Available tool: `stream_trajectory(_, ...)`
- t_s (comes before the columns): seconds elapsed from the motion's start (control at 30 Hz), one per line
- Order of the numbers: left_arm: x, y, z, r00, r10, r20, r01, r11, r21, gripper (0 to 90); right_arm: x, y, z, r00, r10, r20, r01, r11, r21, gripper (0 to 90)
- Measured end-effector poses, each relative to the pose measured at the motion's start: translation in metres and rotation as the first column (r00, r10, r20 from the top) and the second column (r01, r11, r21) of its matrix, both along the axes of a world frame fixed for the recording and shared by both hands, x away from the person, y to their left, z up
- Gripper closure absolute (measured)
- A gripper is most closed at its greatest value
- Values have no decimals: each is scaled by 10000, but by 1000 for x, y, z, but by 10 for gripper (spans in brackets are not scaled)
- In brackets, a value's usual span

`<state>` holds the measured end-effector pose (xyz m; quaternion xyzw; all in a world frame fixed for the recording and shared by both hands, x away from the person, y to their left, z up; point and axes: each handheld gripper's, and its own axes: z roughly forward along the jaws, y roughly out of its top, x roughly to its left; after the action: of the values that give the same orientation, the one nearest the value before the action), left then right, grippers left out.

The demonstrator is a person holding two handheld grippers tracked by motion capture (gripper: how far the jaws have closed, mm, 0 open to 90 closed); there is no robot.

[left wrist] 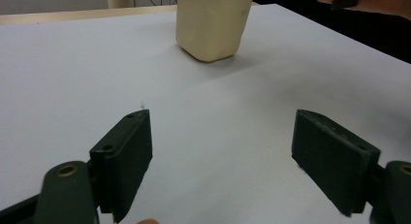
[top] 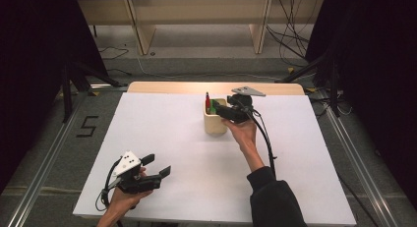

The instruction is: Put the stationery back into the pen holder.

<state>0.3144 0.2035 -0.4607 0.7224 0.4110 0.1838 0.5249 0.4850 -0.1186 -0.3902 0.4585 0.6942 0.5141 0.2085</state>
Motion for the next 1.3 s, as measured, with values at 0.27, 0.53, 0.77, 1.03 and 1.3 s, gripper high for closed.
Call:
stream_trajectory(0.27,1,1,-1,10000,34,-33,-33,10000,35,219,-30,-13,6,9965,834,63,-830,9952,-521,347)
stream_trajectory(0.53,2,3,-1,9999,54,-85,-55,10000,-58,219,-55,-20,5,9895,1441,123,-1433,9883,-513,328)
stream_trajectory(0.77,3,2,-3,9998,44,-186,-45,10000,-85,218,-74,-27,2,9815,1900,224,-1894,9815,-283,307)
stream_trajectory(1.03,5,2,-3,9996,14,-270,-15,10000,-48,217,-97,-38,-9,9739,2263,180,-2260,9740,-185,295)
stream_trajectory(1.3,4,1,-3,9996,-47,-263,46,10000,-30,217,-111,-52,-19,9732,2298,47,-2296,9727,-336,283)
